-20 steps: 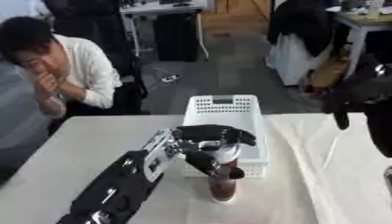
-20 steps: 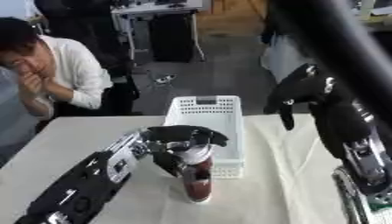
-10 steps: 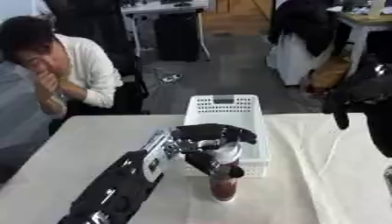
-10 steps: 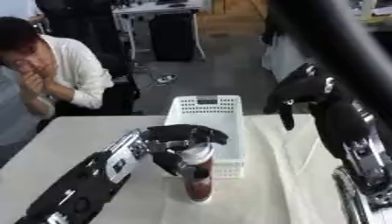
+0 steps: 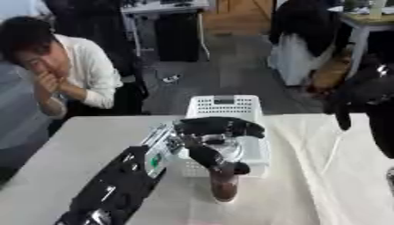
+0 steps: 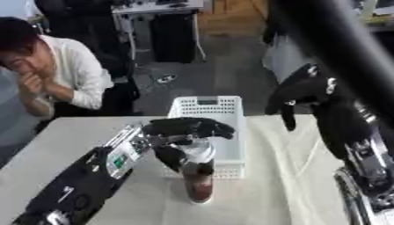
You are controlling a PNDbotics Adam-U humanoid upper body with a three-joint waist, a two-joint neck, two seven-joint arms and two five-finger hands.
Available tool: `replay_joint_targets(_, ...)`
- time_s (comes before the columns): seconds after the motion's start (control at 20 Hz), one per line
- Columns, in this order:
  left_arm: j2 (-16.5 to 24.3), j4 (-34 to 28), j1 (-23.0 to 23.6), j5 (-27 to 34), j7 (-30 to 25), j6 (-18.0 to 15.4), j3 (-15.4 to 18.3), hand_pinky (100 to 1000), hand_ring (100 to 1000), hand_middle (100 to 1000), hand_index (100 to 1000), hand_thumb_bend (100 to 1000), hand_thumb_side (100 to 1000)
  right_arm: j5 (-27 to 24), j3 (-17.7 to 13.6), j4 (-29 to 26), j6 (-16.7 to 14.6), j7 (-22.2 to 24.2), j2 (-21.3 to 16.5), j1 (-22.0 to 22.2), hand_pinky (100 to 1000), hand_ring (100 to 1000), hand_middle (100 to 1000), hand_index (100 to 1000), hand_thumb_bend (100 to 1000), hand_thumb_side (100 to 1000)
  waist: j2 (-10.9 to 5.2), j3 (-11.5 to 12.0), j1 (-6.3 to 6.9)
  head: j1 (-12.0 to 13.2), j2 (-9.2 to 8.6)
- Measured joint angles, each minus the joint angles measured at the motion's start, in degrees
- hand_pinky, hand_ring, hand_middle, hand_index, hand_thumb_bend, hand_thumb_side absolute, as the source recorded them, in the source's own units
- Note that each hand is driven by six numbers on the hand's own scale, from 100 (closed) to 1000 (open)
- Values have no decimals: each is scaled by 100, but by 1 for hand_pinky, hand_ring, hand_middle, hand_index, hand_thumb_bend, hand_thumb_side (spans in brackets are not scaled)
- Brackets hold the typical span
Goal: Pick up objects on the table and place them in the box.
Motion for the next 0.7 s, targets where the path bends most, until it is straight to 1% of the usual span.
replay_joint_targets(0.25, -63, 479, 88, -332, 149, -71, 210, 1000, 1000, 1000, 1000, 1000, 1000, -4, 12, 0, 4, 5, 38, -33, 189, 492, 545, 692, 116, 954, 36, -57, -11, 29, -6)
replay_joint_targets(0.35, -105, 663, 78, -389, 198, -83, 340, 1000, 1000, 1000, 1000, 1000, 942, -7, 12, 0, 9, 13, 77, -55, 191, 492, 545, 693, 116, 953, 31, -68, -14, 47, -9)
replay_joint_targets(0.4, -117, 740, 72, -418, 211, -78, 400, 1000, 1000, 1000, 1000, 1000, 865, -11, 13, 0, 11, 15, 86, -56, 191, 492, 545, 693, 116, 953, 30, -74, -15, 47, -14)
replay_joint_targets(0.45, -129, 822, 69, -438, 215, -74, 463, 1000, 1000, 1000, 1000, 1000, 851, -13, 13, 0, 11, 16, 88, -62, 191, 492, 545, 693, 116, 953, 27, -83, -19, 48, -32)
replay_joint_targets(0.5, -142, 888, 64, -463, 214, -70, 521, 1000, 1000, 1000, 1000, 1000, 732, -15, 12, 0, 11, 17, 99, -83, 192, 492, 545, 692, 115, 953, 21, -92, -25, 49, -54)
replay_joint_targets(0.6, -155, 998, 55, -490, 179, -50, 600, 997, 1000, 1000, 1000, 1000, 686, -17, 12, 0, 11, 18, 128, -110, 191, 492, 545, 692, 115, 952, 10, -92, -37, 52, -60)
replay_joint_targets(0.65, -155, 1023, 54, -502, 139, -37, 631, 922, 1000, 1000, 1000, 1000, 684, -18, 12, 0, 12, 19, 129, -113, 191, 492, 545, 692, 114, 952, 4, -92, -40, 53, -60)
replay_joint_targets(0.7, -155, 1045, 54, -503, 96, -24, 650, 755, 960, 1000, 1000, 1000, 675, -18, 12, 0, 13, 20, 129, -119, 190, 492, 544, 692, 113, 953, -2, -92, -40, 53, -60)
